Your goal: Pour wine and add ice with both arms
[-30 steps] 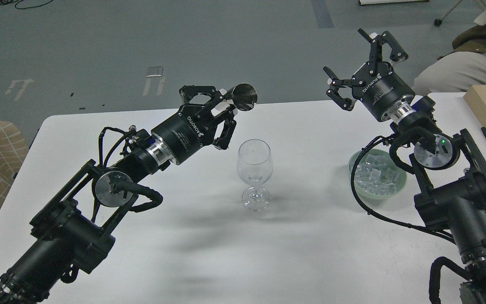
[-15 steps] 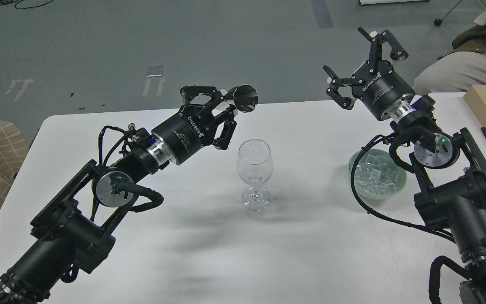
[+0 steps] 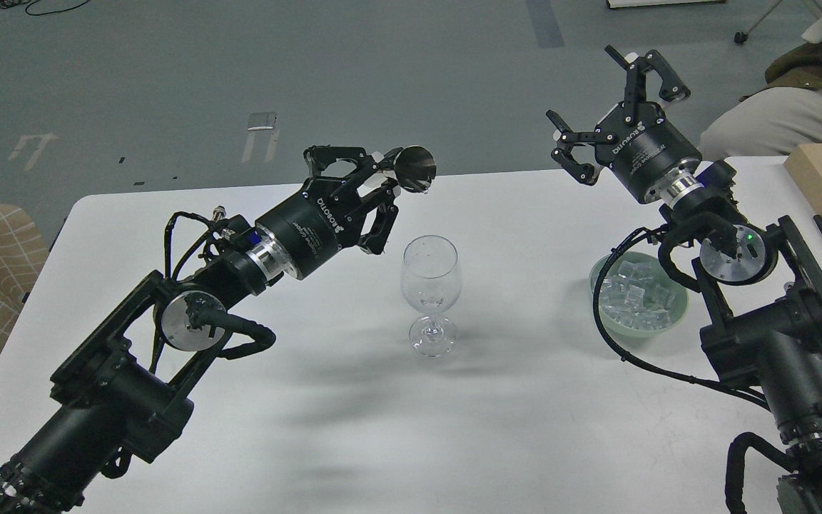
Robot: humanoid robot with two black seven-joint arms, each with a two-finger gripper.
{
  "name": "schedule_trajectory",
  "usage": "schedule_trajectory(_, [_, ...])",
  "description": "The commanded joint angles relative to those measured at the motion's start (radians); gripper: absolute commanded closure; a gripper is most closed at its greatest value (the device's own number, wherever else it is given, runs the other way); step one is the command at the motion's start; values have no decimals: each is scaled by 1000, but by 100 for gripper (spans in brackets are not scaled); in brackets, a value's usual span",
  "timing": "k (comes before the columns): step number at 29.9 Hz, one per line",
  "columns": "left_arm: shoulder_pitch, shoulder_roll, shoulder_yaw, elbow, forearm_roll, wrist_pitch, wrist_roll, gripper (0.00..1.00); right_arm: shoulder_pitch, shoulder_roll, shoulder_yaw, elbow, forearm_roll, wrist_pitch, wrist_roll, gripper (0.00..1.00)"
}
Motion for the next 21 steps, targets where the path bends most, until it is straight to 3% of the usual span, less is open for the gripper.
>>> schedule_trajectory(1, [-1,0,0,-1,5,-1,0,93,1,0,0,-1,-1,0,0,0])
schedule_trajectory(21, [2,21,-2,-55,40,5,-4,93,3,0,0,-3,-1,0,0,0])
